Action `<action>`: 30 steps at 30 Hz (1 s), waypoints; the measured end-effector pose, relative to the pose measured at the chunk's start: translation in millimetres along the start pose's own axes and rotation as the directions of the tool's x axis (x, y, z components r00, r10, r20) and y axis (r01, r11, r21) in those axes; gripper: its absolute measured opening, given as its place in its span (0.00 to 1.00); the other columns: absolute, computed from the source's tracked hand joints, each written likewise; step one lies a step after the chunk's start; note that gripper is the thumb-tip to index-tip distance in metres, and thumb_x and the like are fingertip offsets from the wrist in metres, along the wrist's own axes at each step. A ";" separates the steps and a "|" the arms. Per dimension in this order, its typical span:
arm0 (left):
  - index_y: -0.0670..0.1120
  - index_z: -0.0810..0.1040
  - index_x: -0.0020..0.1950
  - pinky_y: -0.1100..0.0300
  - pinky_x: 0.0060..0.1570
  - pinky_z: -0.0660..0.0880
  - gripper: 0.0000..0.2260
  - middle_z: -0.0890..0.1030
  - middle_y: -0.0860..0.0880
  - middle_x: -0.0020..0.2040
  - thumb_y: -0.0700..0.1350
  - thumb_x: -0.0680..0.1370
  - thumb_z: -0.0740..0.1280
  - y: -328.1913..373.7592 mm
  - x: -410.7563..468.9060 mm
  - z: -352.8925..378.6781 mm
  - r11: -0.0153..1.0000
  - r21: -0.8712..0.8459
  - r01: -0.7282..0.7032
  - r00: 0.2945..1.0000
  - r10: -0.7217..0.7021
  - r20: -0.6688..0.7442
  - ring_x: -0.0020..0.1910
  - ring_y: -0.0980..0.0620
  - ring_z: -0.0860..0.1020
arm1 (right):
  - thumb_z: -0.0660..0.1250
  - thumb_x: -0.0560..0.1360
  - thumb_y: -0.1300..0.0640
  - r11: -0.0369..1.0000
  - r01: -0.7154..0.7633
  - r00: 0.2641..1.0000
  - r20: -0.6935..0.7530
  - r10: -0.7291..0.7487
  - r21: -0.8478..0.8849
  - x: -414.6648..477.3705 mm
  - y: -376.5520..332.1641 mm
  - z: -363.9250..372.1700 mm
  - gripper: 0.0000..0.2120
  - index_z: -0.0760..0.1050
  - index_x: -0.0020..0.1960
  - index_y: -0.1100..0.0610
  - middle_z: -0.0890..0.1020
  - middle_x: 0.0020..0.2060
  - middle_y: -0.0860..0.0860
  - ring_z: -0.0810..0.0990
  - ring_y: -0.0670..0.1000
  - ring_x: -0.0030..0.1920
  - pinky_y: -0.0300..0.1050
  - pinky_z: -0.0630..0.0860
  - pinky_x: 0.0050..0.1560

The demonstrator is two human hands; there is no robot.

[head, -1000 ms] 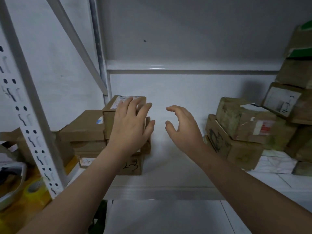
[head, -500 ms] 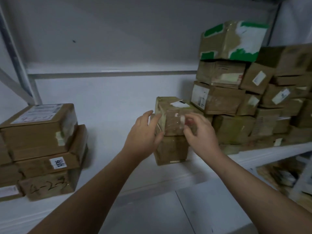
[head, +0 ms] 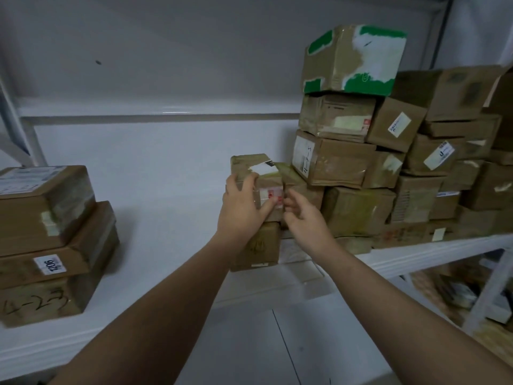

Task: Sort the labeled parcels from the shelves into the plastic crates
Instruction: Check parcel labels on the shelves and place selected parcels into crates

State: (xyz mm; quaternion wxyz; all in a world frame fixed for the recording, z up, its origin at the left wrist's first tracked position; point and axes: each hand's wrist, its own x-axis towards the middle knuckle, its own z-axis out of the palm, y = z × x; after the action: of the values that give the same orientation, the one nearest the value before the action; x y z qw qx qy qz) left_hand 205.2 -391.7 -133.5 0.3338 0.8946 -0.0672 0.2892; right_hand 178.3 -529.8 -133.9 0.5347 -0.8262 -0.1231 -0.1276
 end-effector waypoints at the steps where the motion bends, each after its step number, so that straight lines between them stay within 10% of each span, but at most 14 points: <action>1: 0.51 0.66 0.71 0.47 0.64 0.70 0.29 0.59 0.44 0.72 0.60 0.74 0.68 -0.1 -2.4 -0.3 0.998 -0.055 0.010 1.000 -0.011 -0.022 0.67 0.41 0.69 | 0.57 0.79 0.67 1.000 0.014 1.000 0.022 -0.014 0.001 1.2 1.1 2.2 0.25 0.61 0.75 0.58 0.72 0.65 0.53 0.73 0.47 0.60 0.31 0.66 0.58; 13: 0.49 0.63 0.56 0.54 0.62 0.71 0.27 0.61 0.49 0.56 0.55 0.67 0.76 -19.8 -19.4 -42.7 0.865 -0.474 0.163 0.899 -0.328 -0.289 0.59 0.52 0.68 | 0.56 0.78 0.72 0.901 0.162 0.960 0.145 -0.238 0.403 -6.6 -21.0 30.8 0.21 0.73 0.62 0.51 0.76 0.63 0.49 0.74 0.43 0.64 0.43 0.72 0.66; 16: 0.50 0.63 0.53 0.53 0.62 0.71 0.26 0.62 0.49 0.56 0.56 0.67 0.75 -24.0 -29.0 -57.1 0.799 -0.586 0.134 0.863 -0.384 -0.327 0.59 0.53 0.68 | 0.64 0.78 0.62 0.875 0.082 0.994 0.024 -0.106 0.476 -5.3 -27.2 44.7 0.14 0.71 0.60 0.49 0.79 0.58 0.50 0.78 0.47 0.60 0.47 0.76 0.62; 21: 0.53 0.61 0.47 0.49 0.55 0.76 0.23 0.71 0.41 0.58 0.61 0.64 0.70 -26.4 -44.1 -67.6 0.588 -0.805 0.076 0.900 -0.388 -0.199 0.55 0.47 0.76 | 0.69 0.73 0.42 0.759 -0.244 0.943 0.329 0.041 0.604 -7.2 -47.3 65.1 0.28 0.62 0.70 0.42 0.78 0.61 0.44 0.78 0.49 0.60 0.62 0.75 0.59; 30: 0.54 0.60 0.67 0.55 0.65 0.67 0.31 0.64 0.52 0.68 0.63 0.71 0.69 -39.7 -52.3 -105.6 0.786 -0.606 0.123 0.970 -0.225 -0.096 0.69 0.51 0.66 | 0.72 0.71 0.63 0.747 -0.047 0.985 0.157 -0.077 0.663 5.9 -48.2 43.6 0.21 0.73 0.59 0.46 0.83 0.52 0.51 0.84 0.51 0.49 0.47 0.81 0.49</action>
State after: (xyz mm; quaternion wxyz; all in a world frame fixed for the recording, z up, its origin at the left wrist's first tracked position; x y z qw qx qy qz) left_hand 124.6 -297.8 -120.7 0.6273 0.7201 -0.0442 0.2933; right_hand 170.9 -470.3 -108.1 0.7796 -0.5888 -0.2134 -0.0069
